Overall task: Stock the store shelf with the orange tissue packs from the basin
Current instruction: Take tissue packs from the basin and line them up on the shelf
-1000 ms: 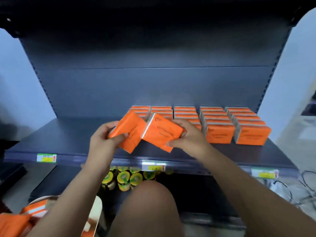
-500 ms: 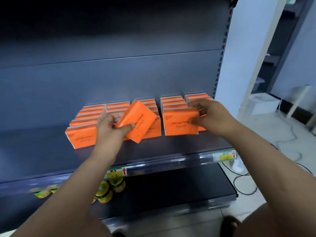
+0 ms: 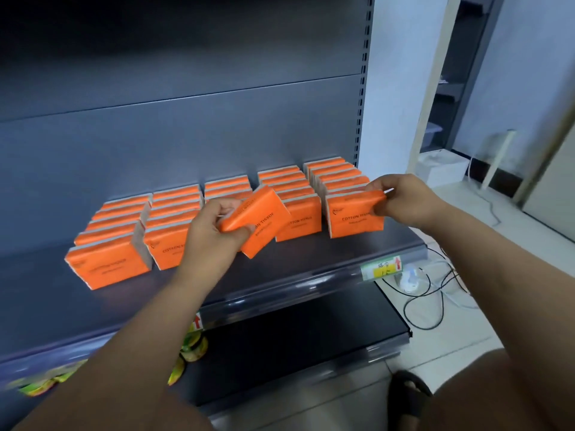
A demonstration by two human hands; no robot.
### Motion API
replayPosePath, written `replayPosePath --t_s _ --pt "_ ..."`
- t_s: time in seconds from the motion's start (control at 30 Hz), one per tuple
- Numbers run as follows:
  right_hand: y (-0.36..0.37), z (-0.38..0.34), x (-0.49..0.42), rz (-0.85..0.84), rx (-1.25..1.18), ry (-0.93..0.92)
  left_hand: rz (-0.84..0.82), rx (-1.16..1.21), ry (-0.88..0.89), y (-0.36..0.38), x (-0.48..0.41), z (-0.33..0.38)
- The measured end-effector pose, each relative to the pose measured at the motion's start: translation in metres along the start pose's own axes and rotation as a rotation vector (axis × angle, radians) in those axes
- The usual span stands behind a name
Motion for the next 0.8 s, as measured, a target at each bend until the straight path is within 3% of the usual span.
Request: replayPosePath --t_s 0.33,0.8 --pt "-0.004 0.017 -0.005 0.025 0.016 0.028 -0.056 -0.171 0.061 0.048 -0.014 0.004" --pt "0.008 0.016 -0.015 0.075 0.224 0.092 -0.108 -0.275 0.038 0.069 -0.017 0.003"
Point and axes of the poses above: each hand's wrist, its own x-axis away from the middle knuckle, its own y-axis out of the palm, z = x × y, the point moved 1 cm from there along -x, towards the middle knuckle, and after that the axes turned 15 degrees about -z, right-handed, at the moved point
